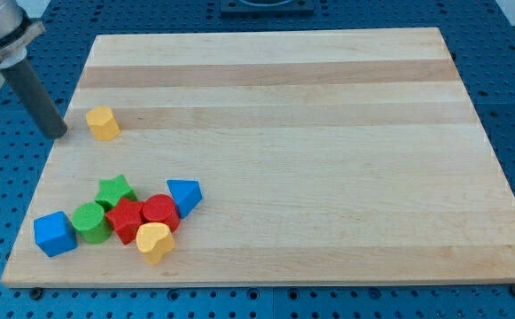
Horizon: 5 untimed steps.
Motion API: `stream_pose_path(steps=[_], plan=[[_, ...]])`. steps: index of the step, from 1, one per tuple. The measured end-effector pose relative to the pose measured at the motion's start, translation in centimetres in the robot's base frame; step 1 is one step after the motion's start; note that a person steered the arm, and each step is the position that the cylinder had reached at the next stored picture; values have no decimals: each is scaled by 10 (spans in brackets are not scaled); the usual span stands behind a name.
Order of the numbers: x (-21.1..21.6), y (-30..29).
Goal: Move the yellow hexagon to the center of the board
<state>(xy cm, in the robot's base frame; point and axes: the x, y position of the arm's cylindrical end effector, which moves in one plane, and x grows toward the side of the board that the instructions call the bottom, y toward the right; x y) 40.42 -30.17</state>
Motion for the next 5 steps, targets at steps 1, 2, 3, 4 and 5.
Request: stream_pose_path(steps=[1,2,3,4,5], plan=[[-2,0],[-2,1],[-2,15],[-2,38],[-2,61]])
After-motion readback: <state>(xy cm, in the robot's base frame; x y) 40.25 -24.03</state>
